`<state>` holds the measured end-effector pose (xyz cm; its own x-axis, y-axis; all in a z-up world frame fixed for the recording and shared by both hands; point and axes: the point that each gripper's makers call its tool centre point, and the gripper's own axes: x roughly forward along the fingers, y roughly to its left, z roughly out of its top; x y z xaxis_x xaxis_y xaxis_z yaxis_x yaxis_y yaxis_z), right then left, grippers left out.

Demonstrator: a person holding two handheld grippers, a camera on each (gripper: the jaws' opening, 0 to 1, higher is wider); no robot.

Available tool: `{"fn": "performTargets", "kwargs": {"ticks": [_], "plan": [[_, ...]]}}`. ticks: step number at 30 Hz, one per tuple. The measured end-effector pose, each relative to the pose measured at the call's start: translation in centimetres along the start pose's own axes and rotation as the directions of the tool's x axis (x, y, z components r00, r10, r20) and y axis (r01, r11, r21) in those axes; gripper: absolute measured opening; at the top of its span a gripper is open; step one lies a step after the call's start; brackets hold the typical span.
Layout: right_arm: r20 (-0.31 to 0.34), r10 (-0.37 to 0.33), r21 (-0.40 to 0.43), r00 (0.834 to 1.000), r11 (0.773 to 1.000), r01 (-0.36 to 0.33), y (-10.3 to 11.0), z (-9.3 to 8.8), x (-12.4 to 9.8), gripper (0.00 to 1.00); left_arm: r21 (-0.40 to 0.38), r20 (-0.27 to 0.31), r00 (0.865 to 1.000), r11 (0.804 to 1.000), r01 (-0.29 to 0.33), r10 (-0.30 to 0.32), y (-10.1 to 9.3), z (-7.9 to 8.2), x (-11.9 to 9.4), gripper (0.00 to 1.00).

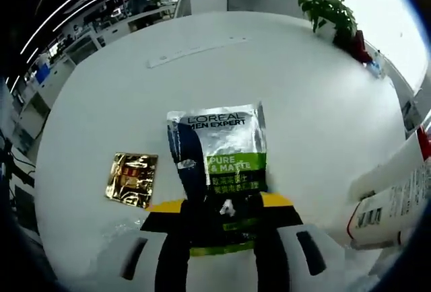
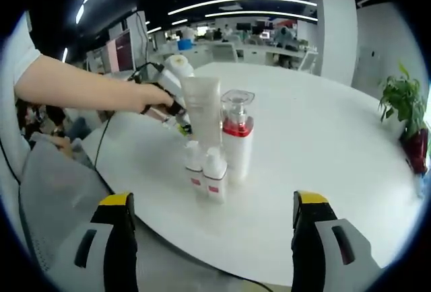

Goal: Arrange the skincare products in the storage area until every visible bottle or jar stands upright without overlapping.

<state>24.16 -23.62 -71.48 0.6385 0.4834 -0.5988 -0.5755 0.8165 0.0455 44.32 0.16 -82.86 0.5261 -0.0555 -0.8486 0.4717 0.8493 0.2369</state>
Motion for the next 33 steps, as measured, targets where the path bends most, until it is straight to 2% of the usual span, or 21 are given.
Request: {"fn": "performTargets", "kwargs": {"ticks": [1, 2, 4, 5, 8, 9, 10, 11, 12, 14, 15, 17, 18, 19, 21, 23, 25, 29, 30, 32, 33], "plan": [[0.000, 0.000, 0.000, 1.000, 1.000, 0.000, 0.0, 0.0, 0.0, 0.96, -0.127, 0.114, 0.992, 0.989, 0.073, -0.059, -2.2, 1.5, 1.2, 0.03], [0.000, 0.000, -0.002, 1.000, 1.000, 0.000, 0.0, 0.0, 0.0, 0.96, -0.139, 0.106, 0.993, 0.988, 0.072, -0.058, -2.1, 1.6, 1.8, 0.03], [0.000, 0.000, -0.002, 1.000, 1.000, 0.000, 0.0, 0.0, 0.0, 0.96, -0.142, 0.096, 0.994, 0.987, 0.073, -0.060, -2.1, 2.2, 0.5, 0.02], [0.000, -0.001, -0.003, 1.000, 1.000, 0.001, 0.0, 0.0, 0.0, 0.96, -0.131, 0.096, 0.994, 0.989, 0.069, -0.057, -2.0, 1.2, 0.1, 0.02], [-0.001, 0.002, -0.003, 1.000, 1.000, -0.002, 0.1, 0.0, 0.0, 0.96, -0.081, 0.095, 0.992, 0.993, 0.087, -0.079, -2.5, 1.5, 0.6, 0.02], [0.000, 0.001, -0.004, 1.000, 1.000, -0.001, 0.0, 0.0, 0.0, 0.96, -0.114, 0.166, 0.986, 0.993, 0.015, 0.004, -1.9, 2.2, -1.1, 0.02], [0.000, 0.000, -0.004, 1.000, 1.000, 0.000, 0.0, 0.0, 0.0, 0.96, -0.119, 0.156, 0.988, 0.992, 0.033, -0.014, -2.9, 1.4, -2.5, 0.02], [0.000, -0.001, -0.002, 1.000, 1.000, 0.001, 0.0, 0.0, 0.0, 0.96, -0.176, 0.055, 0.986, 0.971, 0.164, -0.157, -3.8, 0.3, -1.0, 0.02], [0.000, -0.001, 0.001, 1.000, 1.000, 0.001, 0.0, 0.0, 0.0, 0.96, -0.172, 0.072, 0.988, 0.974, 0.146, -0.135, -2.3, 1.0, 0.0, 0.02], [0.003, -0.002, 0.001, 1.000, 1.000, 0.002, 0.0, 0.0, 0.0, 0.96, -0.162, 0.060, 0.989, 0.977, 0.142, -0.134, -2.2, 1.3, 1.1, 0.02], [0.003, -0.002, 0.001, 1.000, 1.000, 0.002, 0.0, 0.0, 0.0, 0.96, -0.150, 0.111, 0.989, 0.982, 0.116, -0.100, -2.1, 1.8, 0.7, 0.02], [0.003, -0.003, 0.002, 1.000, 1.000, 0.003, 0.0, 0.0, 0.0, 0.96, -0.189, 0.172, 0.978, 0.970, 0.153, -0.120, -2.6, 2.2, -0.2, 0.02], [0.004, -0.004, 0.002, 1.000, 1.000, 0.004, 0.0, 0.0, 0.0, 0.96, -0.208, 0.176, 0.975, 0.963, 0.169, -0.133, -2.8, 2.1, -0.5, 0.02], [0.005, -0.003, 0.004, 1.000, 1.000, 0.003, 0.0, 0.1, 0.0, 0.96, -0.225, 0.216, 0.966, 0.955, 0.192, -0.143, -2.7, 2.6, -0.9, 0.02], [0.007, -0.003, 0.005, 1.000, 1.000, 0.003, 0.0, 0.1, 0.0, 0.96, -0.269, 0.217, 0.963, 0.938, 0.217, -0.160, -2.3, 2.7, -1.0, 0.02], [0.008, -0.002, 0.005, 1.000, 1.000, 0.002, 0.0, 0.1, 0.0, 0.96, -0.309, 0.260, 0.951, 0.918, 0.249, -0.170, -1.9, 3.4, -1.4, 0.02], [0.011, -0.001, 0.004, 1.000, 1.000, 0.001, 0.0, 0.2, -0.1, 0.96, -0.347, 0.264, 0.949, 0.901, 0.261, -0.173, -1.7, 3.4, -2.3, 0.02], [0.015, 0.001, 0.005, 1.000, 1.000, -0.001, 0.1, 0.3, -0.1, 0.96, -0.333, 0.257, 0.942, 0.895, 0.297, -0.217, -3.3, 3.2, -2.7, 0.02], [0.014, 0.001, 0.005, 1.000, 1.000, -0.002, 0.1, 0.2, 0.0, 0.96, -0.342, 0.253, 0.947, 0.897, 0.279, -0.198, -3.5, 3.2, -2.7, 0.03], [0.015, 0.001, 0.005, 1.000, 1.000, -0.001, 0.1, 0.3, 0.0, 0.96, -0.349, 0.255, 0.947, 0.895, 0.278, -0.195, -4.0, 3.6, -2.8, 0.09], [0.016, 0.001, 0.005, 1.000, 1.000, -0.001, 0.1, 0.3, 0.0, 0.96, -0.356, 0.253, 0.946, 0.889, 0.287, -0.204, -3.8, 3.8, -2.5, 0.23]]}}
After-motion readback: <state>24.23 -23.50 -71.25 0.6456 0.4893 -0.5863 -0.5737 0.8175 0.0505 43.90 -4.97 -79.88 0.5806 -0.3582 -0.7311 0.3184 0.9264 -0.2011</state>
